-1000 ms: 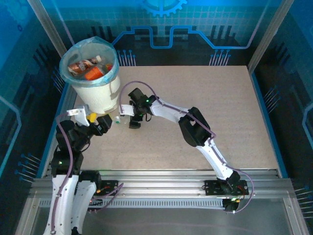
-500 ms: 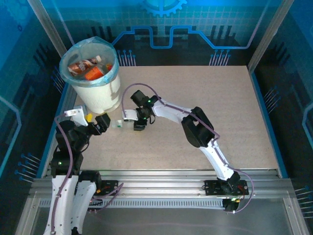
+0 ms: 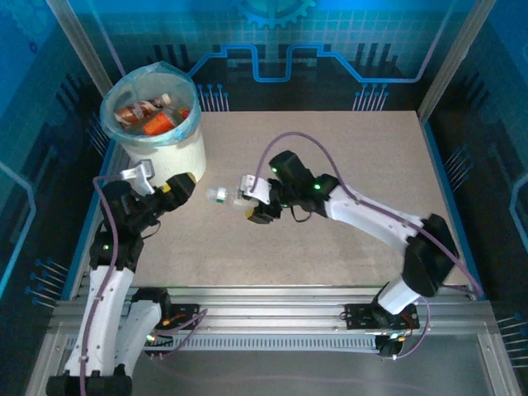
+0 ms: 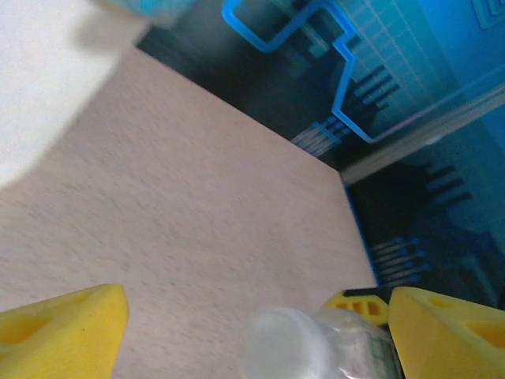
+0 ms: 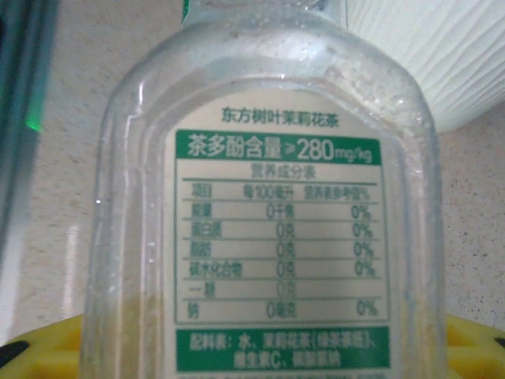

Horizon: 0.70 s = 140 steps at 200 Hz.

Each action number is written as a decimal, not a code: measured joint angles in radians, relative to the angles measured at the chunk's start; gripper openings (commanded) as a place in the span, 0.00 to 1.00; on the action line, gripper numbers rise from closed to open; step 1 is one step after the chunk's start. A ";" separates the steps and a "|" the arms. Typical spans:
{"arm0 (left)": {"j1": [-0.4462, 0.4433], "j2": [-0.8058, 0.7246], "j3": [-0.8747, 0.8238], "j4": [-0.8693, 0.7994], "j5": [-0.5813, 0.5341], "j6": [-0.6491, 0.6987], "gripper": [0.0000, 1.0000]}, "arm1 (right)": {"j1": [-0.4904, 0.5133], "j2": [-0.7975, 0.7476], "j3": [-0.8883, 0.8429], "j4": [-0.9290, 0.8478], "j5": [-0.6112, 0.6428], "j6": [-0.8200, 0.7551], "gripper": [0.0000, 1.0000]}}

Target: Put the plastic bottles in the bin

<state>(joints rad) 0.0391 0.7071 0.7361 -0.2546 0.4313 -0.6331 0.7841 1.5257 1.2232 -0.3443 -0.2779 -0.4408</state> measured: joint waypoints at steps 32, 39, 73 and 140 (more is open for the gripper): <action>-0.106 0.065 -0.009 0.066 0.092 -0.104 0.89 | 0.001 -0.114 -0.116 0.089 -0.040 0.081 0.58; -0.130 0.068 -0.011 0.080 0.106 -0.119 0.89 | 0.001 -0.118 -0.128 0.101 -0.045 0.092 0.58; -0.225 0.090 -0.019 0.130 0.146 -0.159 0.83 | 0.003 -0.120 -0.176 0.149 -0.053 0.133 0.58; -0.247 0.106 -0.032 0.142 0.142 -0.188 0.60 | 0.009 -0.161 -0.243 0.234 -0.071 0.164 0.59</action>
<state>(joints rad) -0.2081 0.8127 0.7036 -0.1131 0.5732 -0.8215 0.7933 1.3647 0.9806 -0.1101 -0.3492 -0.2764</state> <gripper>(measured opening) 0.647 0.597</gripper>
